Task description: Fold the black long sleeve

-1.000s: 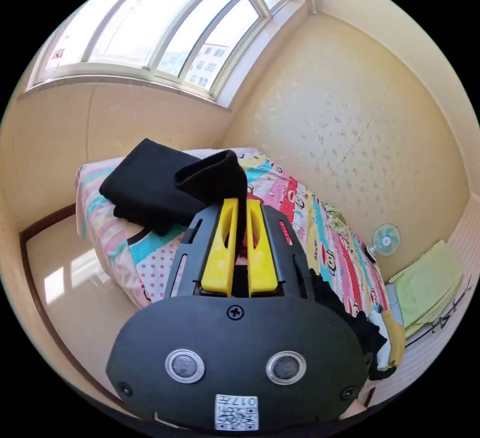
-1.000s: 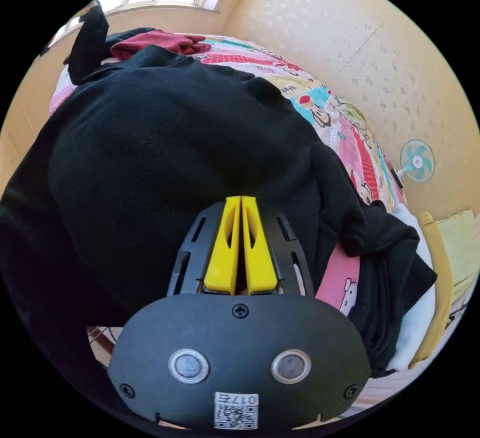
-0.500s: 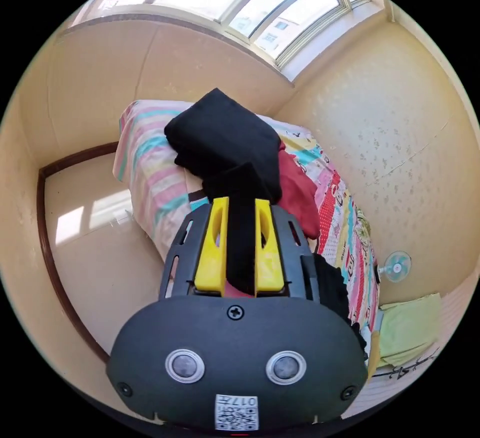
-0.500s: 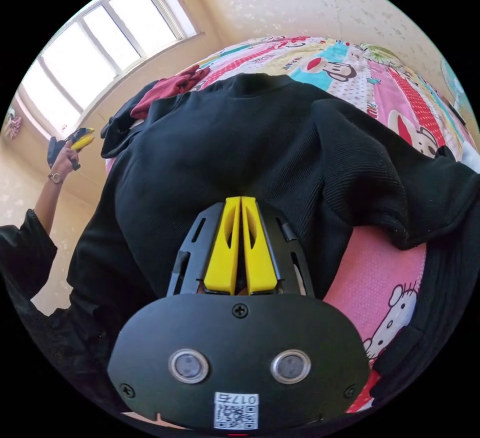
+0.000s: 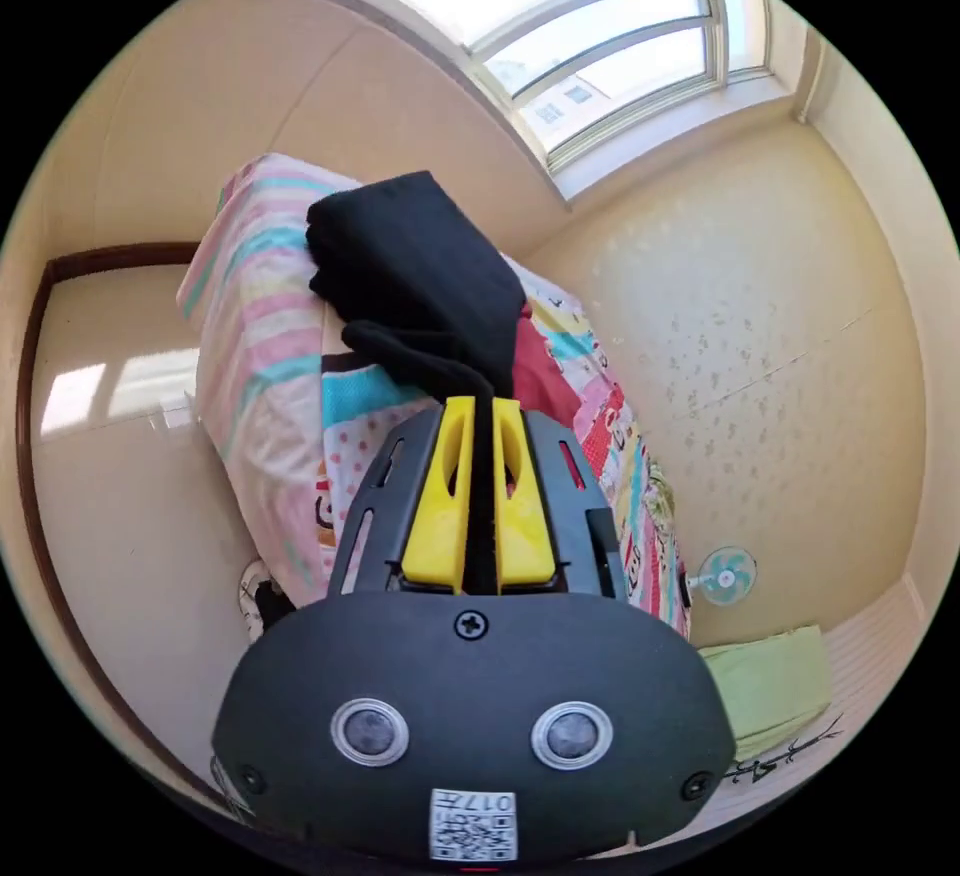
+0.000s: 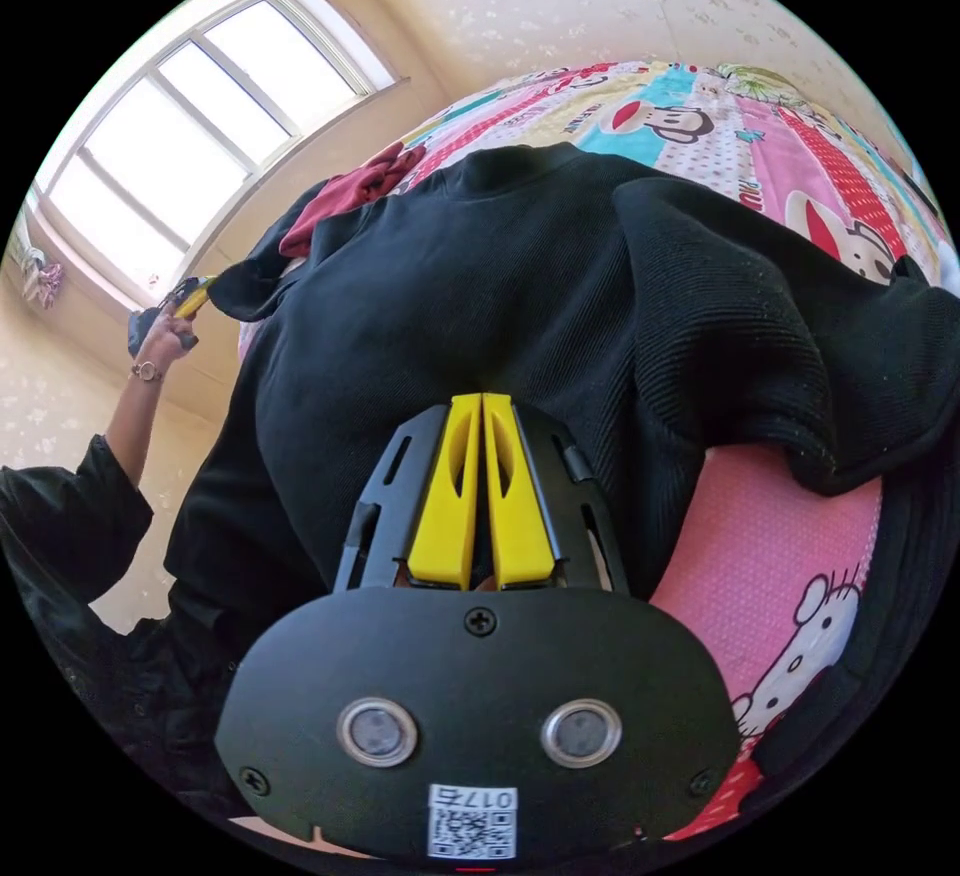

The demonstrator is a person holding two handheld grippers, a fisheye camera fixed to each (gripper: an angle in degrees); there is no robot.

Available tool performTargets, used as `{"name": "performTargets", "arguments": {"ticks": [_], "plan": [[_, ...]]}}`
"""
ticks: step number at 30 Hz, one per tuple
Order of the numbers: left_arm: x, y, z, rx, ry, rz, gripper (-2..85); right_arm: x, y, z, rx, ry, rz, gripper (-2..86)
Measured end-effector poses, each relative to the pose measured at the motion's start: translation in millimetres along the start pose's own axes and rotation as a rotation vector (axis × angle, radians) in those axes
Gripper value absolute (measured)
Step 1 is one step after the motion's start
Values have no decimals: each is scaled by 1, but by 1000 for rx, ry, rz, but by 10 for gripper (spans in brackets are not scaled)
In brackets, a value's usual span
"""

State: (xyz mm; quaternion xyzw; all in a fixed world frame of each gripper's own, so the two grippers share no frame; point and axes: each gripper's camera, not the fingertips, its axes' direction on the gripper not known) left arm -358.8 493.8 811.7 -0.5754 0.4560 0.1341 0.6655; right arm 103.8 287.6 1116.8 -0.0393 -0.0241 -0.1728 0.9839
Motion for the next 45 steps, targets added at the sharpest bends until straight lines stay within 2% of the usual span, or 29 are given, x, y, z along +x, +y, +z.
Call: {"name": "performTargets", "arguments": {"ticks": [1, 4, 6, 7, 9, 10, 11, 12, 15, 17, 20, 23, 24, 25, 27, 31, 34, 37, 39, 41, 43, 45], "plan": [[21, 1, -4, 18, 28, 45, 30, 2, 1, 1, 0, -2, 1, 2], [145, 38, -5, 28, 213, 363, 29, 8, 9, 5, 2, -6, 2, 2], [240, 105, 26, -120, 322, 614, 32, 12, 14, 8, 2, -6, 2, 2], [259, 127, 37, -171, 348, 671, 34, 12, 16, 8, 2, -7, 3, 2], [317, 229, 95, -430, 418, 908, 45, 16, 22, 11, 4, -13, 4, 2], [325, 256, 113, -516, 400, 956, 48, 16, 23, 11, 5, -14, 4, 2], [331, 305, 145, -669, 307, 996, 63, 17, 27, 12, 7, -19, 5, 2], [328, 342, 166, -749, 201, 1004, 79, 18, 30, 13, 10, -26, 4, 2], [312, 381, 181, -821, 24, 969, 100, 21, 38, 16, 13, -42, 9, 1], [309, 382, 176, -847, 30, 928, 95, 23, 42, 19, 12, -58, 17, 1], [315, 377, 166, -820, -77, 897, 77, 27, 50, 22, 14, -94, 33, 2], [331, 395, 162, -784, -234, 1001, 43, 22, 57, 25, 15, -98, 33, 2], [336, 416, 174, -897, -307, 1072, 12, 19, 60, 26, 16, -97, 31, 3], [338, 426, 179, -932, -353, 1101, 8, 17, 62, 26, 16, -98, 30, 3], [357, 449, 178, -867, -439, 1217, -2, 9, 69, 26, 21, -103, 42, 5], [380, 459, 184, -1007, -481, 1288, -5, -17, 87, 7, 31, -58, 115, 11], [390, 461, 192, -1140, -474, 1384, -6, -55, 128, -46, 177, 136, 189, 26], [386, 470, 210, -1182, -429, 1431, -9, -102, 171, -116, 366, 449, 223, 52], [382, 472, 211, -1130, -402, 1438, -10, -126, 189, -163, 476, 733, 261, 73], [377, 467, 208, -1094, -360, 1407, -10, -128, 184, -184, 479, 854, 243, 83], [372, 459, 208, -1080, -320, 1354, -10, -113, 168, -189, 392, 873, 234, 96], [365, 448, 208, -1079, -273, 1291, -10, -84, 143, -169, 207, 872, 226, 105]]}}
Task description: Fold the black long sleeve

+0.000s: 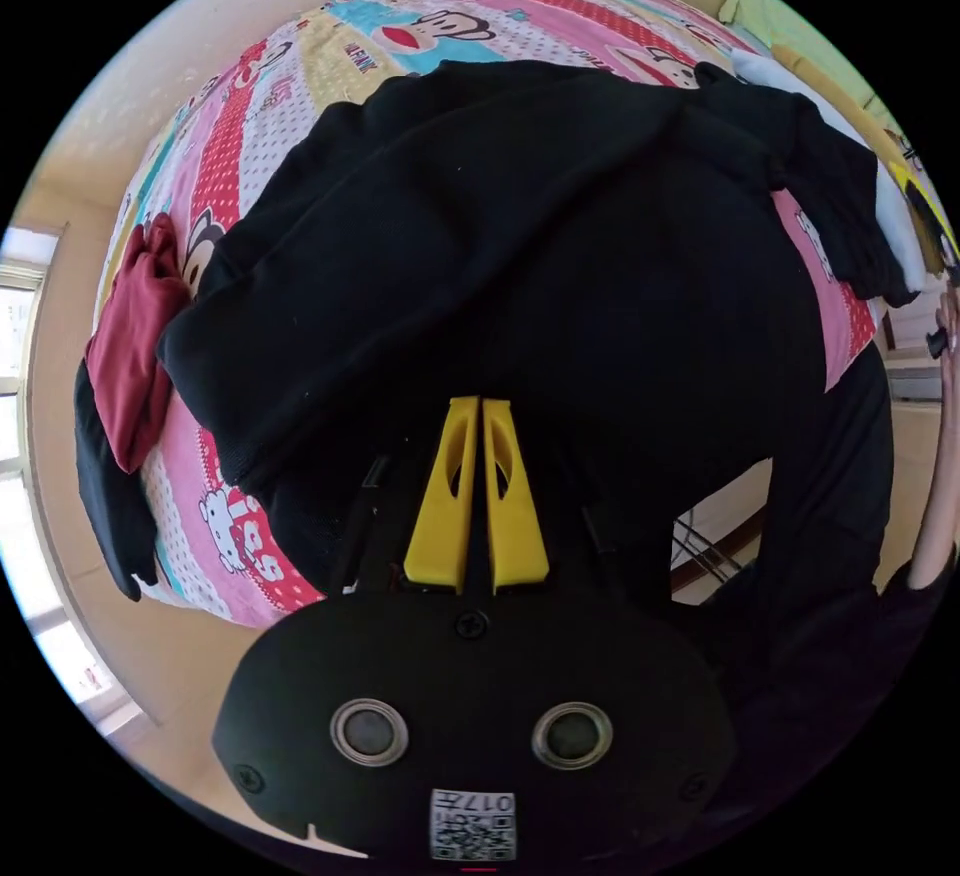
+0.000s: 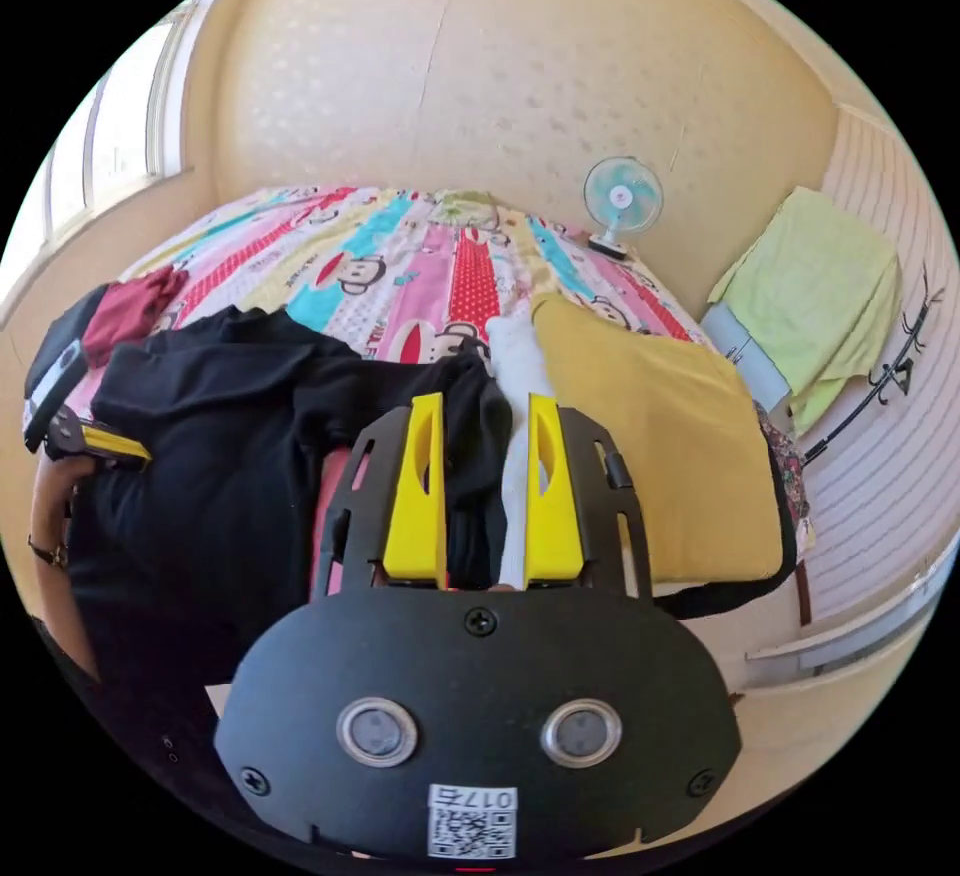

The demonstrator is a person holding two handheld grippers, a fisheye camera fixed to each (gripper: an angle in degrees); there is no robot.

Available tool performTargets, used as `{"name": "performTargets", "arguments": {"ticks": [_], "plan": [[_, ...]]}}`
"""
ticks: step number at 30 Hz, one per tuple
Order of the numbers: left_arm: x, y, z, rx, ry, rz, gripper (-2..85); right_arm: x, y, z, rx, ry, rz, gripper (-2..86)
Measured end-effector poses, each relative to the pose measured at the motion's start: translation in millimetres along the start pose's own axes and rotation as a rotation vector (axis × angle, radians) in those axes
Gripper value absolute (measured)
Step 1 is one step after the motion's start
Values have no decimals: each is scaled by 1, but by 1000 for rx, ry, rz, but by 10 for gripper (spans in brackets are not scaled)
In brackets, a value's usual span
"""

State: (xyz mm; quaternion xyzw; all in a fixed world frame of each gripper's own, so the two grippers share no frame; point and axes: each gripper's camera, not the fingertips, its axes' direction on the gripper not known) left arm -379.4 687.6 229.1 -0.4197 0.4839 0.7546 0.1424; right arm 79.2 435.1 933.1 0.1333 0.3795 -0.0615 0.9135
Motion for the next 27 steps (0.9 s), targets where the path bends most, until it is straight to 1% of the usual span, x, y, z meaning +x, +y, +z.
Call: {"name": "performTargets", "arguments": {"ticks": [2, 3, 4, 5, 6, 7, 8, 9, 10, 12, 13, 14, 15, 16, 17, 18, 19, 21, 22, 24, 25, 27], "plan": [[-7, 6, 0, 26, 28, -23, -10, -5, -4, 31, -71, 69, -26, 88], [-9, 10, 0, 44, 36, -29, -10, -9, -4, 31, -54, 139, -36, 58], [-10, 12, 1, 54, 36, -27, -10, -11, -7, 26, -53, 117, -61, 42], [-11, 17, 0, 73, 33, -18, -10, -11, -16, 10, -70, 44, -87, 37], [-13, 21, 1, 91, 32, -12, -10, -8, -25, -19, -42, 23, -90, 33], [-13, 23, 1, 98, 33, -11, -10, -5, -29, -37, -7, 23, -93, 32], [-16, 26, 1, 106, 36, -14, -10, 5, -38, -73, 71, 45, -90, 30], [-19, 29, 1, 107, 42, -23, -10, 22, -49, -107, 140, 93, -79, 29], [-20, 30, 2, 106, 44, -27, -10, 34, -56, -121, 165, 116, -69, 29], [-24, 33, 2, 98, 39, -28, -10, 91, -84, -150, 190, 159, -4, 29], [-24, 34, 2, 98, 35, -24, -10, 107, -91, -150, 179, 176, 15, 29], [-25, 38, 2, 101, 26, -14, -10, 140, -103, -139, 132, 208, 66, 29], [-26, 41, 2, 107, 19, -5, -10, 174, -113, -117, 46, 211, 127, 28], [-27, 43, 2, 110, 17, -2, -10, 190, -117, -104, -6, 202, 154, 28], [-30, 47, 2, 115, 17, -1, -10, 213, -125, -81, -108, 170, 203, 28], [-33, 50, 3, 119, 23, -3, -10, 224, -132, -74, -144, 118, 238, 28], [-35, 52, 3, 121, 26, -5, -10, 223, -137, -78, -131, 84, 241, 28], [-43, 60, 4, 129, 41, -11, -10, 196, -167, -113, -15, -83, 197, 29], [-45, 62, 4, 130, 44, -12, -10, 184, -176, -120, 4, -149, 170, 30], [-54, 69, 5, 130, 59, -13, -9, 120, -222, -137, 9, -438, -15, 32], [-56, 70, 5, 130, 62, -14, -9, 98, -234, -140, 6, -506, -82, 32], [-64, 79, 6, 137, 76, -15, -8, 12, -272, -140, -18, -700, -273, 36]]}}
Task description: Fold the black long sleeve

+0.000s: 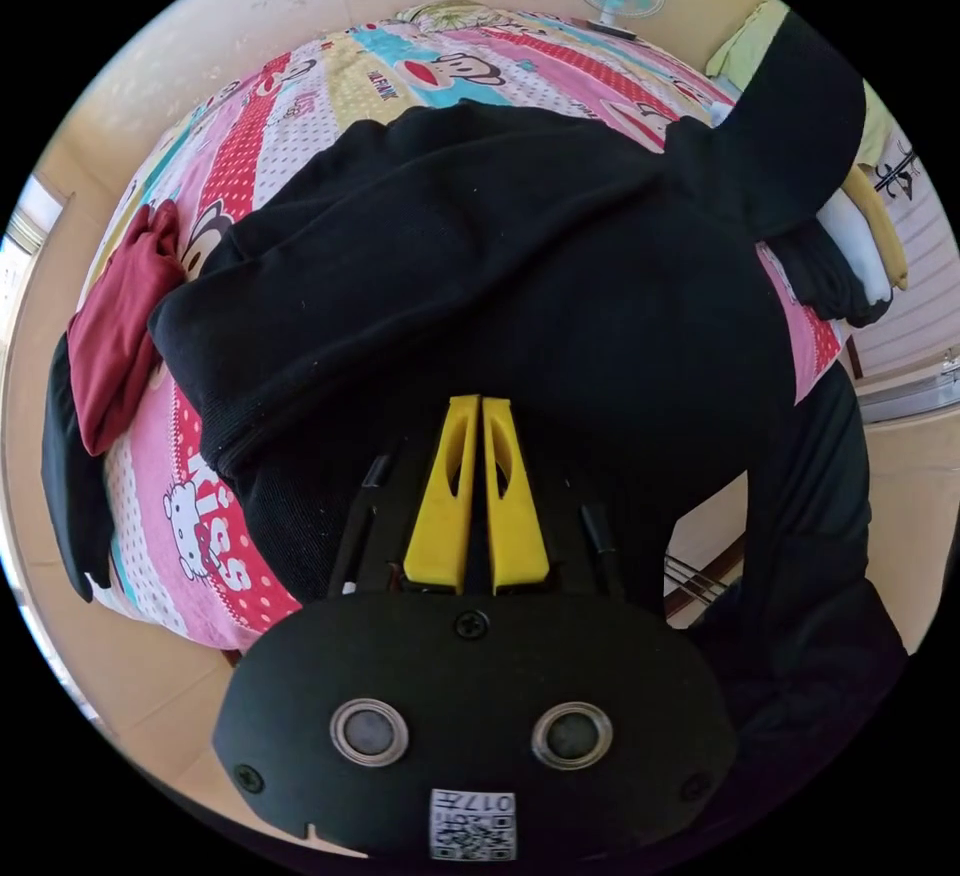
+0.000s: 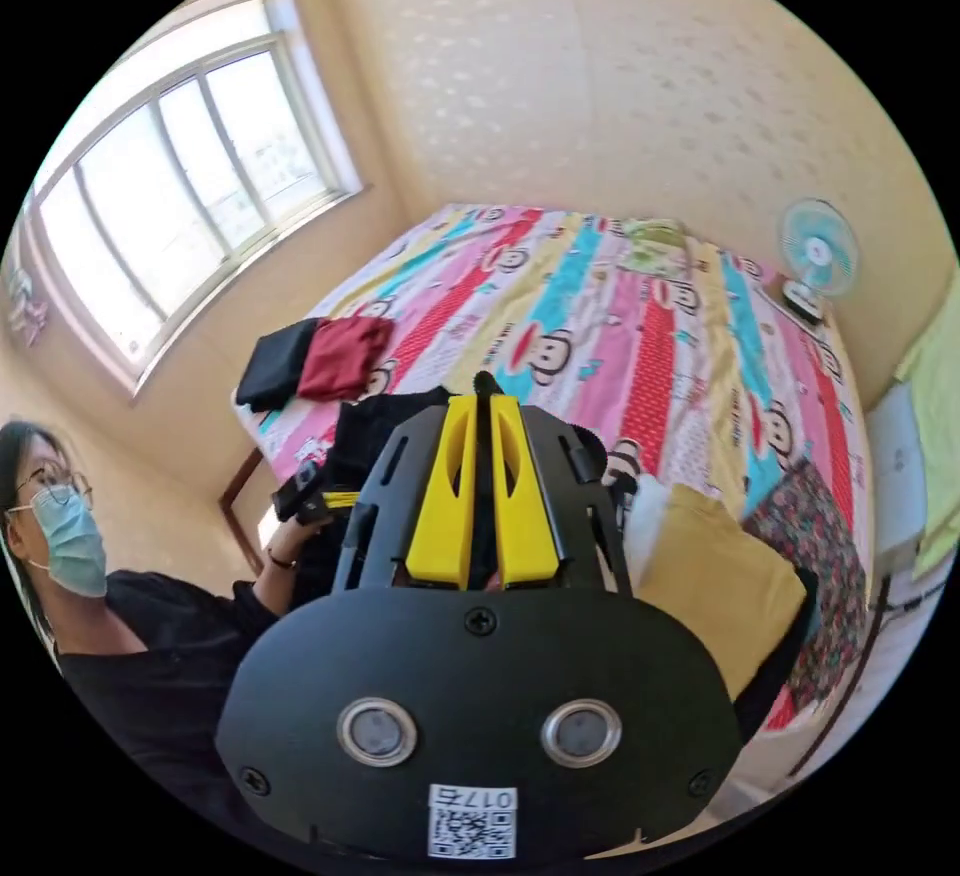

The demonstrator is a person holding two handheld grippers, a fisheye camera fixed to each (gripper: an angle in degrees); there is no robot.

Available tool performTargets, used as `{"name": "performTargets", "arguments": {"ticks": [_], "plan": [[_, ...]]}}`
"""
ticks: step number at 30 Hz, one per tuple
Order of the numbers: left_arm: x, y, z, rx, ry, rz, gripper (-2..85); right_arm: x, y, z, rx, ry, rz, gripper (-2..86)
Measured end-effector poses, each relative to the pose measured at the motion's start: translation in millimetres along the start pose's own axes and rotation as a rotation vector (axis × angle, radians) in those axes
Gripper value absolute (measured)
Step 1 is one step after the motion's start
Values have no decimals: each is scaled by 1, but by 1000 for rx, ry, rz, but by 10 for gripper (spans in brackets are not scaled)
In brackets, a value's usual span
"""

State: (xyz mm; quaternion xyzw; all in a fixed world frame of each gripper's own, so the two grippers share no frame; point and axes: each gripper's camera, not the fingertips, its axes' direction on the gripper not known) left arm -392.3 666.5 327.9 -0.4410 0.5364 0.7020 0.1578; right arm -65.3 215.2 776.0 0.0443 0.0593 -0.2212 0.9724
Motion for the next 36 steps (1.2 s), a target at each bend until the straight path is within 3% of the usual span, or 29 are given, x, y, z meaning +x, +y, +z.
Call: {"name": "performTargets", "arguments": {"ticks": [5, 9, 13, 16, 18, 20, 23, 27, 31, 36], "plan": [[-35, 24, -12, 50, 102, -47, 6, -75, -83, 125, -38, -362, -234, 79], [-99, 70, -36, 173, 161, -264, 62, -54, -100, 196, -87, -469, -154, 121], [-150, 113, -48, 317, 332, -405, 104, -1, -73, 254, -188, -221, -4, 122], [-170, 137, -54, 439, 356, -472, 107, 32, -27, 313, -371, 81, 18, 122], [-171, 145, -55, 487, 310, -498, 101, 61, 25, 378, -597, 344, -67, 128], [-166, 149, -59, 508, 222, -529, 99, 83, 42, 365, -435, 239, -1, 123], [-162, 153, -64, 519, 141, -554, 96, 115, 34, 336, -430, 108, 257, 107], [-183, 161, -60, 472, 227, -552, 92, 89, 54, 262, -256, 45, 220, 103], [-195, 183, -80, 413, 218, -558, 108, 75, 118, 225, -269, 46, 215, 106], [-162, 233, -91, 255, 324, -384, 122, 64, 239, 211, -382, -12, 222, 113]]}}
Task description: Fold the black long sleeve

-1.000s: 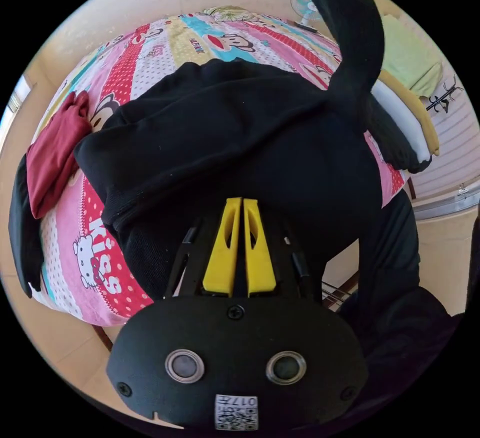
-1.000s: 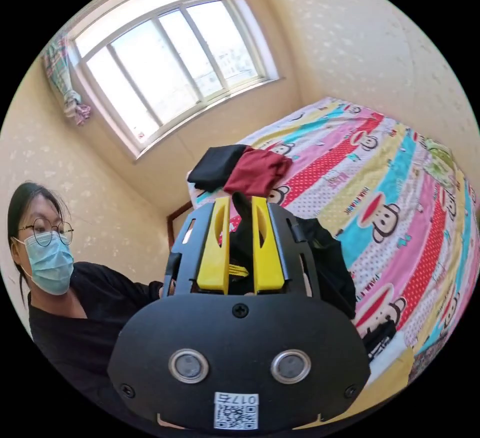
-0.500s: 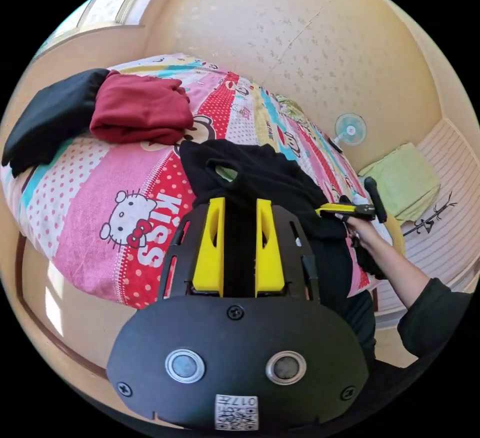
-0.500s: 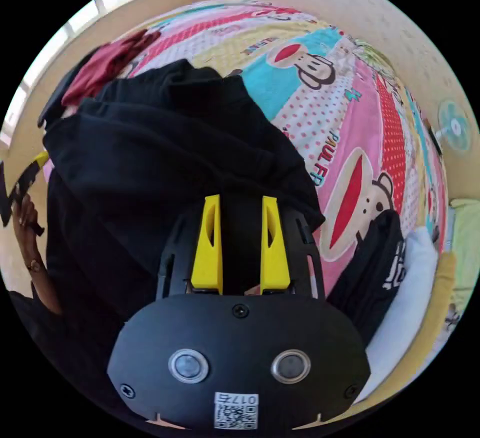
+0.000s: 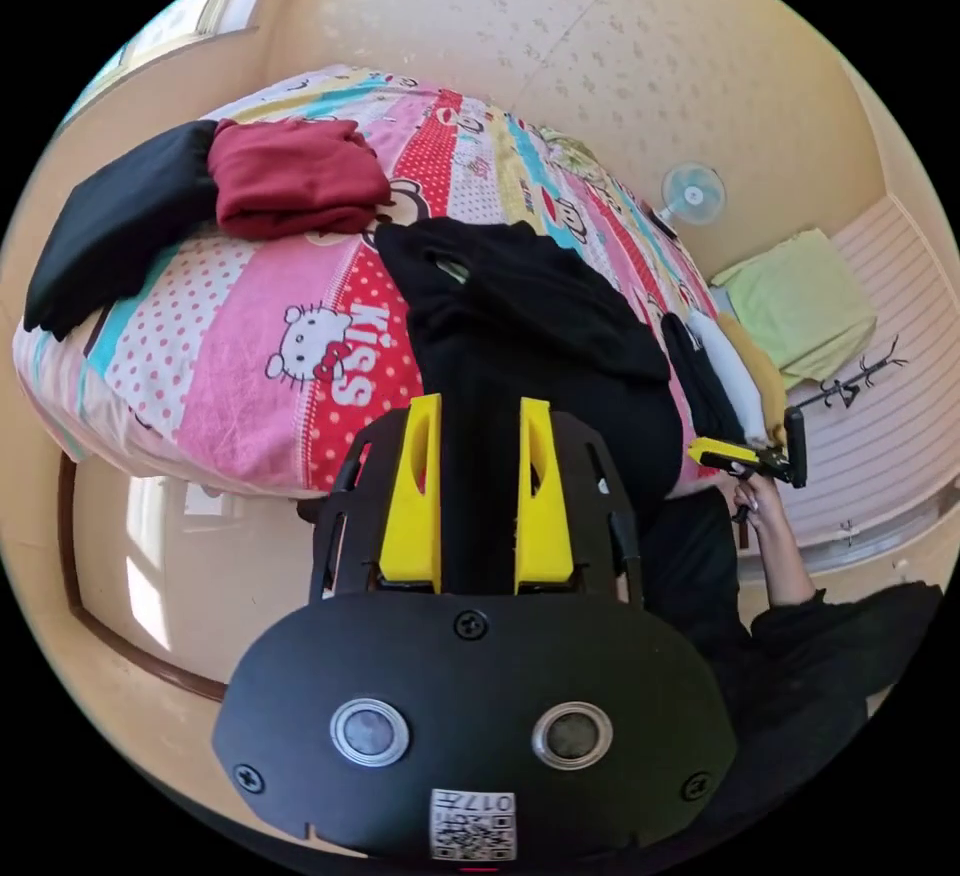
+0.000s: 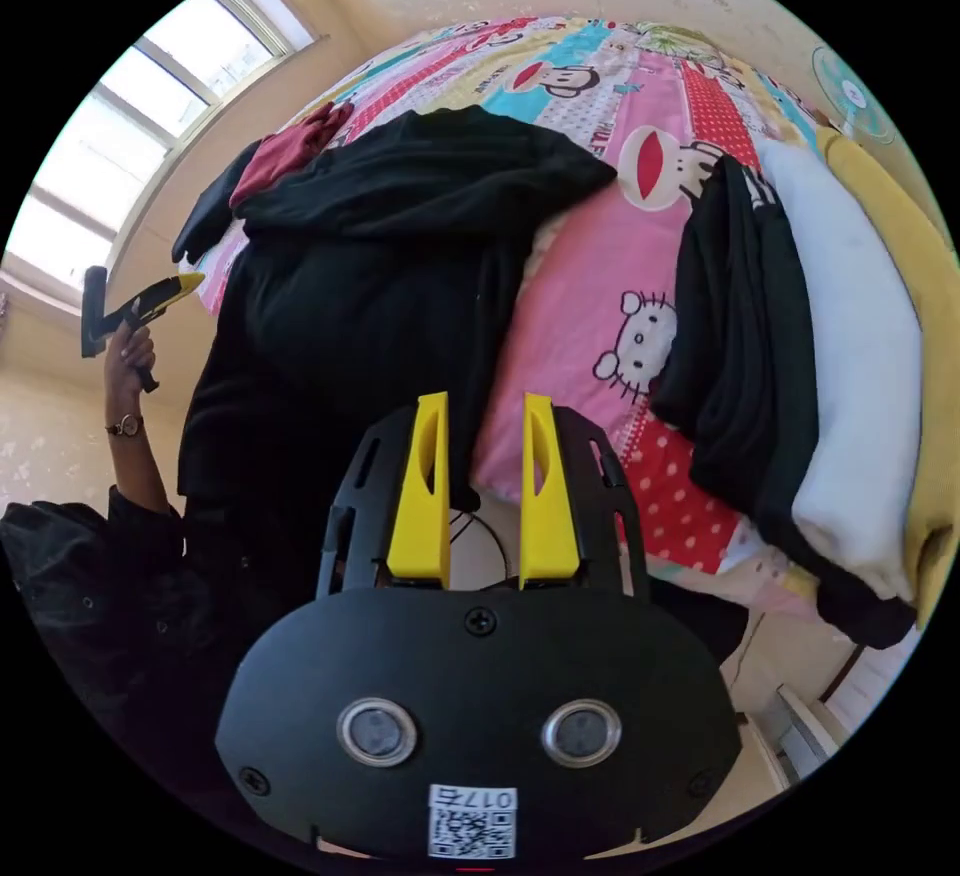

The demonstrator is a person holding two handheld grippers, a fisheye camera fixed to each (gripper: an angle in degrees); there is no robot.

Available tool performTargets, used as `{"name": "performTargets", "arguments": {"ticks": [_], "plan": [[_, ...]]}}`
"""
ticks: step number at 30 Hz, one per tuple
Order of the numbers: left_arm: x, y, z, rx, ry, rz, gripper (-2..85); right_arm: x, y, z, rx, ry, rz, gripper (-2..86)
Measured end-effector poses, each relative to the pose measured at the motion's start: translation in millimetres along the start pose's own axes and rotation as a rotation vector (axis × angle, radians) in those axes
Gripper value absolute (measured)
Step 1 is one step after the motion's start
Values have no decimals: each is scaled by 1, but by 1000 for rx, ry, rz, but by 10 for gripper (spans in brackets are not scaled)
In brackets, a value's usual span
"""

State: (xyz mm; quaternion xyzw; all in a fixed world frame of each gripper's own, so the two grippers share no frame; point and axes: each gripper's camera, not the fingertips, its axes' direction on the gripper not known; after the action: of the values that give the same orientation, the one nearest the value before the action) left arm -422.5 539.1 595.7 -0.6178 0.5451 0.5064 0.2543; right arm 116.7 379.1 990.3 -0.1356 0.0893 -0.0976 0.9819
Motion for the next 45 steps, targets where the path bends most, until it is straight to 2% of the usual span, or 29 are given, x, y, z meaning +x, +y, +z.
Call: {"name": "performTargets", "arguments": {"ticks": [7, 10, 14, 16, 18, 23, 26, 30, 33, 36, 38, 41, 43, 45], "plan": [[22, 79, 10, -249, -100, -35, 160, 31, 45, 86, -124, -230, 67, 133], [27, 96, 23, -323, -60, -68, 176, 34, 23, 132, -207, -209, 66, 157], [49, 107, 25, -367, -142, -55, 173, 25, -6, 191, -291, -79, -38, 166], [57, 112, 27, -381, -180, -53, 171, 32, -9, 216, -325, -100, -71, 146], [64, 118, 28, -414, -248, -35, 148, 40, -11, 214, -316, -203, -107, 71], [70, 129, 24, -431, -272, 21, 94, 36, 2, 175, -310, -398, -231, 24], [63, 126, 13, -440, -132, 51, 43, 46, 19, 119, -167, -508, -284, 19], [47, 116, -29, -380, 97, 129, 36, 82, 43, 21, 82, -825, -363, 18], [23, 119, -71, -276, 316, 117, 38, 90, 64, -35, 197, -796, -379, 18], [2, 123, -106, -145, 540, 115, 39, 79, 79, -73, 234, -730, -400, 19], [-9, 117, -123, -62, 629, 123, 39, 79, 77, -97, 315, -686, -377, 21], [-29, 74, -144, 63, 640, 126, 39, 93, 31, -126, 412, -571, -270, 26], [-43, 28, -150, 152, 623, 114, 40, 108, -25, -129, 411, -572, -175, 31], [-76, -41, -144, 291, 564, -30, 47, 129, -116, -116, 415, -599, -57, 44]]}}
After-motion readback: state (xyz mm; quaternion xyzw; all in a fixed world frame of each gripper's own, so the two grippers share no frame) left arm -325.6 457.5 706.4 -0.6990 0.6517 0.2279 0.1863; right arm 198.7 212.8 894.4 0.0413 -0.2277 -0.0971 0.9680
